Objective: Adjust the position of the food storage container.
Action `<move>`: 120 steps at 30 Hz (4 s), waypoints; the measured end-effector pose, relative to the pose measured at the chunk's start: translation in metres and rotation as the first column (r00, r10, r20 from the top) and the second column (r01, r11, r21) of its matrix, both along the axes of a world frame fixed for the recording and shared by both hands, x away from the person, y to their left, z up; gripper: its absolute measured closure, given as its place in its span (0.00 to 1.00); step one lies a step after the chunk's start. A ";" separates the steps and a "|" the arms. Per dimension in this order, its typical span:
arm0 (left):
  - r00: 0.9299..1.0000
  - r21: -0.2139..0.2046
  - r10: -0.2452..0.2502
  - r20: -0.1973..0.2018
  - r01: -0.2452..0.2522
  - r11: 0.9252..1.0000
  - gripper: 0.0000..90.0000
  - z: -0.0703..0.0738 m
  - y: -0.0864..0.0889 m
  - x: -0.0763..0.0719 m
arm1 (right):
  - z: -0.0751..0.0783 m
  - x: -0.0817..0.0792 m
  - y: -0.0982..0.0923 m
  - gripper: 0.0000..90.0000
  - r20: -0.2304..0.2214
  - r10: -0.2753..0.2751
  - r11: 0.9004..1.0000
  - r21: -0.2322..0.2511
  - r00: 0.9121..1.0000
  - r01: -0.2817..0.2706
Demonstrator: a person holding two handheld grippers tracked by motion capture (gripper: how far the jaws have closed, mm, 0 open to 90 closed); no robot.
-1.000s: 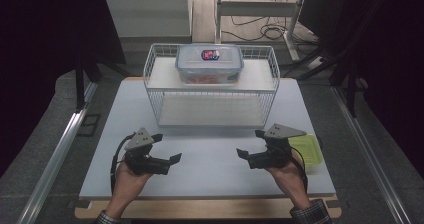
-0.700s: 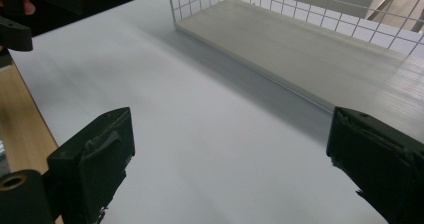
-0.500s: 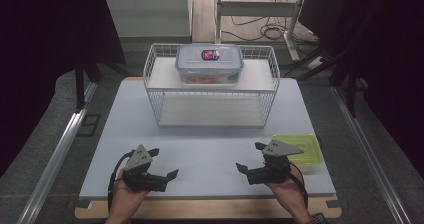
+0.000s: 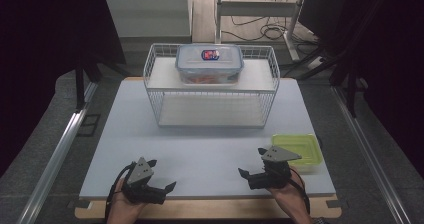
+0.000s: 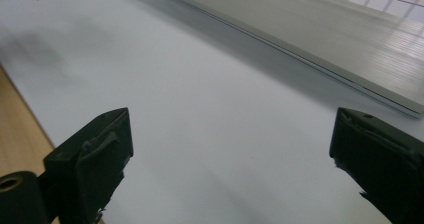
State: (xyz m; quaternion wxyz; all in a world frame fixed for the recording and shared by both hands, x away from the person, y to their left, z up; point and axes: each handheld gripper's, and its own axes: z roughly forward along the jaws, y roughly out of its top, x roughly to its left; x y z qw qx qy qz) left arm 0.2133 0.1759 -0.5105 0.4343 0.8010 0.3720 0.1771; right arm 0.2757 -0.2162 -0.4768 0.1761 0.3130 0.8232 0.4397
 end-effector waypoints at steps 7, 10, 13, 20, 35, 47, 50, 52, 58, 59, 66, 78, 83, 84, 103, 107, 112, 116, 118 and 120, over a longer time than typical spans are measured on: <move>1.000 -0.009 0.010 -0.003 -0.010 1.000 0.04 -0.004 0.004 0.002 | 0.003 0.009 -0.013 0.01 -0.026 -0.084 0.996 -0.021 0.996 0.084; 1.000 -0.015 0.005 -0.002 -0.005 1.000 0.04 -0.004 0.004 0.002 | 0.005 0.014 -0.024 0.01 -0.037 -0.137 0.990 -0.031 0.990 0.136; 1.000 -0.012 0.006 -0.006 -0.006 1.000 0.04 -0.005 0.004 0.003 | 0.009 0.020 -0.038 0.04 -0.032 -0.183 0.983 -0.034 0.982 0.182; 1.000 -0.017 0.008 -0.008 -0.008 1.000 0.05 -0.006 0.006 0.004 | 0.016 0.029 -0.074 0.34 -0.002 -0.310 0.950 -0.052 0.951 0.309; 1.000 -0.025 -0.003 0.002 0.003 1.000 0.05 -0.006 0.006 0.003 | 0.020 0.043 -0.147 0.99 -0.029 -0.444 0.894 -0.079 0.896 0.441; 1.000 -0.031 -0.002 0.003 0.002 1.000 0.05 -0.006 0.005 0.004 | 0.012 0.053 -0.181 0.99 -0.022 -0.564 0.822 -0.117 0.826 0.558; 1.000 -0.032 -0.002 0.002 0.002 0.999 0.05 -0.006 0.005 0.005 | 0.006 0.058 -0.185 0.99 -0.030 -0.577 0.811 -0.138 0.816 0.568; 1.000 -0.031 -0.002 0.001 0.002 1.000 0.05 -0.006 0.005 0.005 | 0.002 0.061 -0.186 0.99 -0.040 -0.578 0.810 -0.144 0.815 0.568; 1.000 -0.031 -0.001 0.001 0.001 1.000 0.05 -0.006 0.005 0.005 | -0.002 0.065 -0.181 0.99 -0.050 -0.573 0.813 -0.159 0.818 0.560; 1.000 -0.031 -0.001 0.002 0.001 1.000 0.05 -0.006 0.005 0.005 | -0.002 0.065 -0.181 0.99 -0.049 -0.571 0.815 -0.160 0.820 0.558; 1.000 -0.030 -0.001 -0.001 0.001 1.000 0.05 -0.007 0.005 0.005 | -0.003 0.066 -0.168 0.99 -0.072 -0.534 0.840 -0.163 0.843 0.518; 1.000 -0.026 0.001 0.000 -0.001 1.000 0.05 -0.006 0.005 0.005 | -0.008 0.059 -0.131 0.99 -0.121 -0.417 0.901 -0.185 0.901 0.392; 1.000 -0.025 0.000 0.000 0.000 1.000 0.05 -0.007 0.005 0.005 | -0.007 0.054 -0.116 0.99 -0.136 -0.371 0.920 -0.186 0.919 0.344; 1.000 -0.025 0.000 -0.001 0.000 1.000 0.05 -0.007 0.005 0.005 | -0.006 0.054 -0.113 0.99 -0.138 -0.361 0.924 -0.186 0.922 0.334; 1.000 -0.019 -0.001 -0.007 0.001 1.000 0.05 -0.008 0.003 0.006 | -0.010 0.047 -0.056 0.99 -0.176 -0.214 0.968 -0.170 0.961 0.184; 1.000 -0.018 -0.002 -0.009 0.002 1.000 0.05 -0.008 0.003 0.006 | -0.011 0.047 -0.044 0.99 -0.175 -0.186 0.974 -0.165 0.967 0.157; 1.000 -0.014 -0.003 -0.009 0.003 1.000 0.05 -0.008 0.003 0.006 | -0.012 0.047 -0.029 0.99 -0.169 -0.158 0.979 -0.158 0.973 0.131; 1.000 -0.014 -0.002 -0.009 0.002 1.000 0.05 -0.008 0.003 0.006 | -0.013 0.047 -0.019 0.99 -0.171 -0.140 0.982 -0.151 0.975 0.115; 1.000 -0.012 -0.004 -0.008 0.004 1.000 0.05 -0.008 0.003 0.006 | -0.014 0.047 -0.015 0.99 -0.170 -0.133 0.983 -0.148 0.976 0.108; 1.000 -0.012 -0.005 -0.009 0.005 1.000 0.05 -0.008 0.003 0.006 | -0.015 0.046 -0.011 0.99 -0.161 -0.123 0.984 -0.147 0.979 0.099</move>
